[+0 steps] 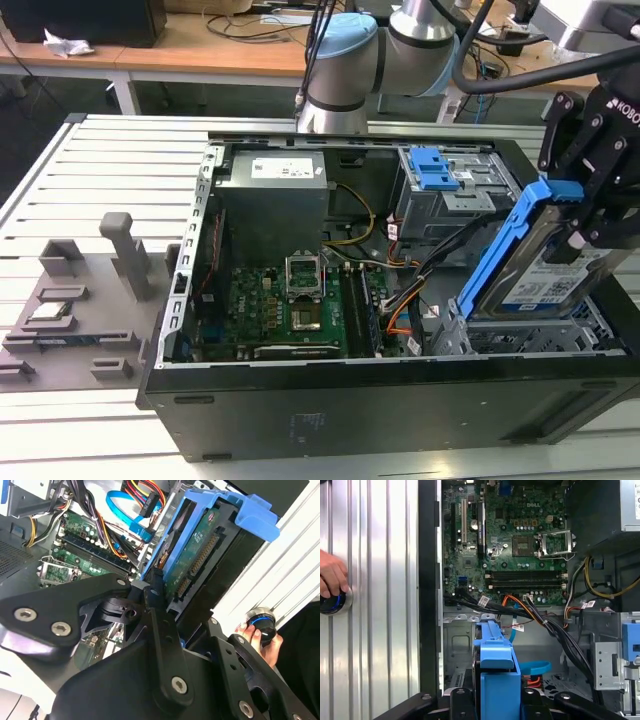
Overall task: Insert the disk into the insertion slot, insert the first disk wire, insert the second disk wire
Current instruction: 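Insert the disk into the insertion slot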
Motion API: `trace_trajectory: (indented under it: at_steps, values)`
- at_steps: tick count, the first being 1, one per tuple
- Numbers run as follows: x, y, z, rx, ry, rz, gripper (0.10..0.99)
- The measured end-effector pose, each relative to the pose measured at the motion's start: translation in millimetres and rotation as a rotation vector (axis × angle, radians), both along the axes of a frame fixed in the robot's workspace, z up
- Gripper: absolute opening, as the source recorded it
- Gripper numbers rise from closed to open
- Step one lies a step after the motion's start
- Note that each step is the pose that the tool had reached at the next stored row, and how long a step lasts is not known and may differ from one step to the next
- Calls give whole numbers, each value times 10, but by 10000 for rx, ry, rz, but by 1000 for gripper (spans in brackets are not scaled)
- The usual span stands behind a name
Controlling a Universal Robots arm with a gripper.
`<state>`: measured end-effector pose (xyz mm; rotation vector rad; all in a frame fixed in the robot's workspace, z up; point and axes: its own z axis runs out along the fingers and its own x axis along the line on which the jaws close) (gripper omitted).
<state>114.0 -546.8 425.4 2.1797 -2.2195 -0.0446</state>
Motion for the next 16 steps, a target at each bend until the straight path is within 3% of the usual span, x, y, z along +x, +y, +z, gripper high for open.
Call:
trace_trajectory:
  at_steps: [16]
  values:
    - [0,0,-165,0,0,-1,361]
